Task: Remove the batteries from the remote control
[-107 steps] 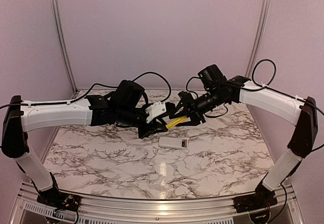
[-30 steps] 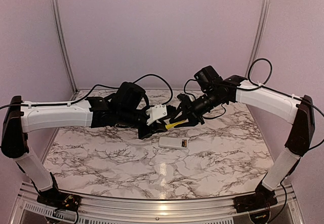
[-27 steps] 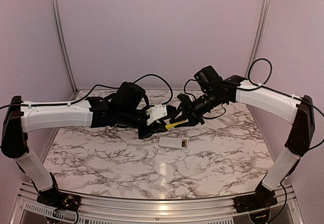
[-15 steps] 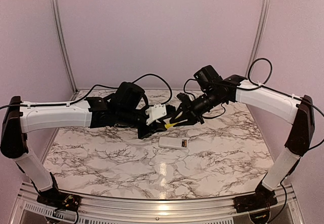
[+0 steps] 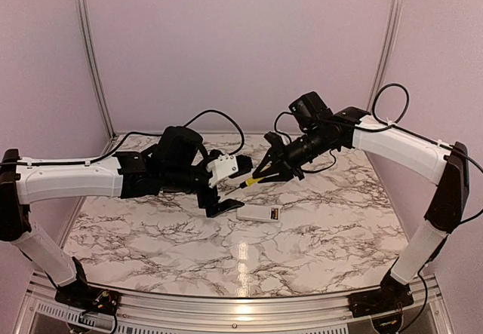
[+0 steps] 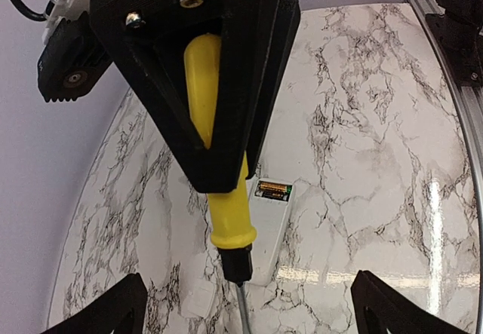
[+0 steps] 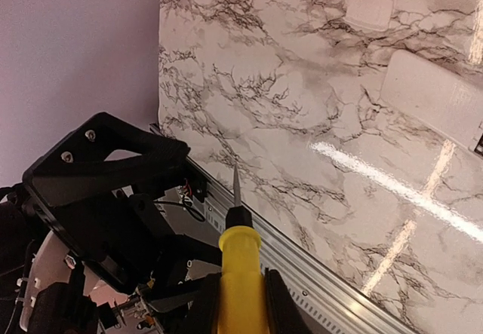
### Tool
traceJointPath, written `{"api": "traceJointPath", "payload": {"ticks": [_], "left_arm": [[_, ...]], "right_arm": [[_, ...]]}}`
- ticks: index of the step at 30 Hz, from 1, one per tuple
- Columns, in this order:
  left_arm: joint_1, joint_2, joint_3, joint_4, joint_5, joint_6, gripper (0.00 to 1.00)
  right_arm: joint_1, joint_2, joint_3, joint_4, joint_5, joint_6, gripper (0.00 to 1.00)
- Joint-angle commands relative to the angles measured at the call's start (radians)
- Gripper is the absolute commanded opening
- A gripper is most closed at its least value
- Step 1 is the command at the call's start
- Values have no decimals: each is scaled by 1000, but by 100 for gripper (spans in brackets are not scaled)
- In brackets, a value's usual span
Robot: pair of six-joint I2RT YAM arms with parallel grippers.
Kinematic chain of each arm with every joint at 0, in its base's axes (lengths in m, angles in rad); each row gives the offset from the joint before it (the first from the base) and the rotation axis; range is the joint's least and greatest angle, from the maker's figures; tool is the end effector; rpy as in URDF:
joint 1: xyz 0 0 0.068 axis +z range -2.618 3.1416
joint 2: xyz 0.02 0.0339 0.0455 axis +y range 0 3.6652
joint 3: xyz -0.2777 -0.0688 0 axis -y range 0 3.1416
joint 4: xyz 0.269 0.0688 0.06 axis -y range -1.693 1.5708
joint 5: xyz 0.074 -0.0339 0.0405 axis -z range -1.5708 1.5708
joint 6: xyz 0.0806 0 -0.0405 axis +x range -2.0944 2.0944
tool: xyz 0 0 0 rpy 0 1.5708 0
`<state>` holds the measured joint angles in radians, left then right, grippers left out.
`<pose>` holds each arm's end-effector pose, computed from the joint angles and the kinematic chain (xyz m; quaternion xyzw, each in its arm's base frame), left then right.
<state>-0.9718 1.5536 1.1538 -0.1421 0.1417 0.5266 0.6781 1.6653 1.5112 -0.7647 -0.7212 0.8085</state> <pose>0.2263 -0.3517 0.2624 0.6169 0.6121 -0.1685 0.4651 0.2803 0.2942 0.3010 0.0550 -0.8919 -0.4489 0.0056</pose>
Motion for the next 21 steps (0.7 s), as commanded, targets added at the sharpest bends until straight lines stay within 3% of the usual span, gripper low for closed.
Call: {"api": "traceJointPath", "payload": {"ticks": [1,13,21], "left_arm": [[-2,-40,-32,32,-33,30,99],[42,1,-54,-9,55,85,99],[103,122,18,-115,250,141,97]], "right_arm": [[10,-20,38,-46,101,-19,0],[9,-111,11,-173,326,-32,0],[9,-150,3,-245,421,-52,0]]}}
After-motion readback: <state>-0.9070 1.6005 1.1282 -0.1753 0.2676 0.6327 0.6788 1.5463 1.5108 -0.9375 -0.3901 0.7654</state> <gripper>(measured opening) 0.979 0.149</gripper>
